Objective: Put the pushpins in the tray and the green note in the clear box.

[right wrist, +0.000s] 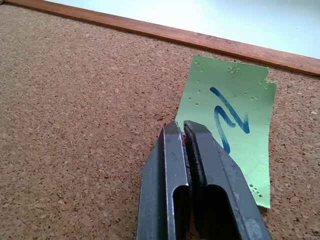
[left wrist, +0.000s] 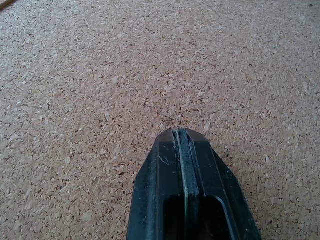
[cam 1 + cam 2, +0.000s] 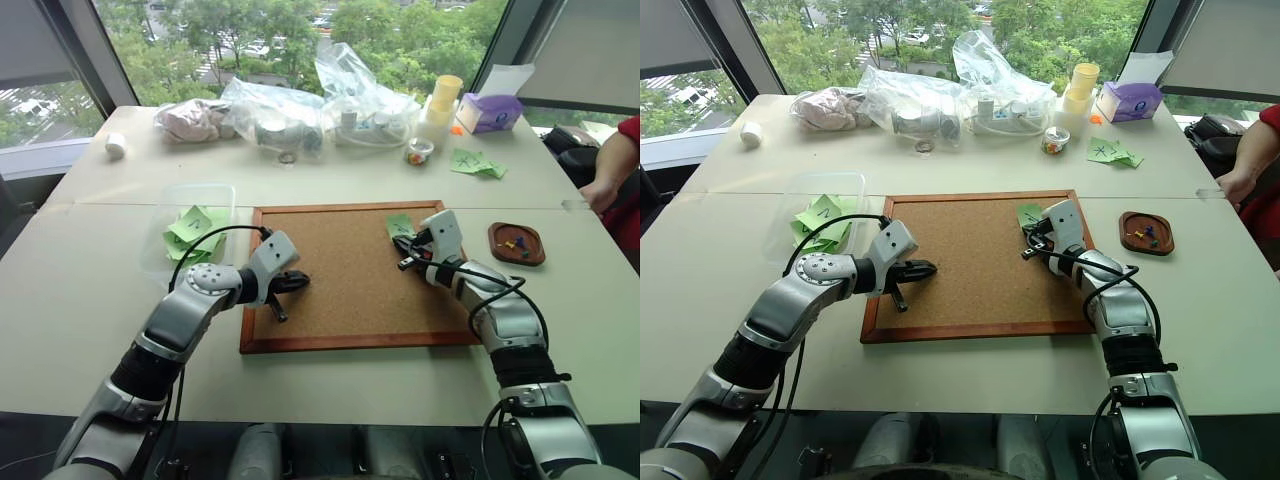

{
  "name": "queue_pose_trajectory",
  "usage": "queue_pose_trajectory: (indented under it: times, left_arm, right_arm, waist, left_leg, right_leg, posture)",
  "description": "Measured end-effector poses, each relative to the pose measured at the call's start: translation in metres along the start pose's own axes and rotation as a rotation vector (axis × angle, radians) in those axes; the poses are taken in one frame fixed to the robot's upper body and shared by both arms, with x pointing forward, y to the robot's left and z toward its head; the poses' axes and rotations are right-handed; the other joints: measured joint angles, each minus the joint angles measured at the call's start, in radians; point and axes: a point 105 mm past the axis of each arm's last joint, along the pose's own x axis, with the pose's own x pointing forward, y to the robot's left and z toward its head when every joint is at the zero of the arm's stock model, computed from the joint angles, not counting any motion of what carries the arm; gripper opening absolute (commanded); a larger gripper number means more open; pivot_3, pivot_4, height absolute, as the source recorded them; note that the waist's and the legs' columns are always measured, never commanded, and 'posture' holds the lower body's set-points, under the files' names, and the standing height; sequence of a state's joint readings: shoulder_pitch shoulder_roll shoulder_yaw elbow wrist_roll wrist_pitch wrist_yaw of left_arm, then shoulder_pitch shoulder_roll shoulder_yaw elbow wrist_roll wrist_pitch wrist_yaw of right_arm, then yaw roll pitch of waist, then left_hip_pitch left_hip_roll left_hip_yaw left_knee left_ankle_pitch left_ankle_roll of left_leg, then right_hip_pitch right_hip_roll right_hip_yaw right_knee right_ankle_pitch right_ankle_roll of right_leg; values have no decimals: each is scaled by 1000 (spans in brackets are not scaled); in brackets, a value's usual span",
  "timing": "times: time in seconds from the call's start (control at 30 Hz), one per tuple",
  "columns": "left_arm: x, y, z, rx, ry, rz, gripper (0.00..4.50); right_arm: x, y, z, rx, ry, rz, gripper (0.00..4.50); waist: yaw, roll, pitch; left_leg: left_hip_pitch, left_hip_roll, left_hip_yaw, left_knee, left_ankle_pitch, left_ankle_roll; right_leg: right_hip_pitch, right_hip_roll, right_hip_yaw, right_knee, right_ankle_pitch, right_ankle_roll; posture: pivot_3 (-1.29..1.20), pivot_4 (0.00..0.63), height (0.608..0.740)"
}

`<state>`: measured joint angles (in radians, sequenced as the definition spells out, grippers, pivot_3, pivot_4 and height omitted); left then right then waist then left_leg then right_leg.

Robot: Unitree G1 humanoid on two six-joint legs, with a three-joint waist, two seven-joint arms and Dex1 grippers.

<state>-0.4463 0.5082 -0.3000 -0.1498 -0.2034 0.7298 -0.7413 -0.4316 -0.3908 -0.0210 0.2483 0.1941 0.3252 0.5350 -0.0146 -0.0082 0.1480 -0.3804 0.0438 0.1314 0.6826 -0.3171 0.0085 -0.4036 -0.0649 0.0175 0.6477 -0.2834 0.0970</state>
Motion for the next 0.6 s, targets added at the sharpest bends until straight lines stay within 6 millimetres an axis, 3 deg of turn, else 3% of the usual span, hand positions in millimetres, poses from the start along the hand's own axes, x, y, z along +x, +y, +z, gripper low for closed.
queue_pose_trajectory:
  times: [0.17,0.33,0.47,0.6]
  left_arm:
    - [0,0,2,5,-4,-5,0]
    - [0,0,2,6,-2,-11,0]
    - [1,1,6,-6,-15,-28,0]
    - [5,5,16,-178,-95,-64,1322]
  right_arm:
    - [-4,-1,4,35,-53,-39,26]
    - [-20,-5,65,-8,-264,-72,26]
    - [-28,3,77,-21,-294,-52,26]
    - [-31,5,77,-37,-273,-39,0]
  waist:
    - [2,1,1]
    - [2,1,1]
    - [4,1,1]
    - [6,0,1]
  left_leg:
    - [-3,0,0,0,1,-2]
    - [-5,0,-1,0,1,-1]
    - [-5,-1,-1,0,0,0]
    - [-10,-2,-2,2,0,0]
  right_leg:
    - [-3,-1,0,0,0,0]
    - [-4,-1,0,0,0,1]
    - [-4,-1,-1,0,0,0]
    - [-7,0,-2,0,0,0]
  posture:
    - [0,150,735]
    - [0,150,735]
    - [0,150,735]
    - [0,150,735]
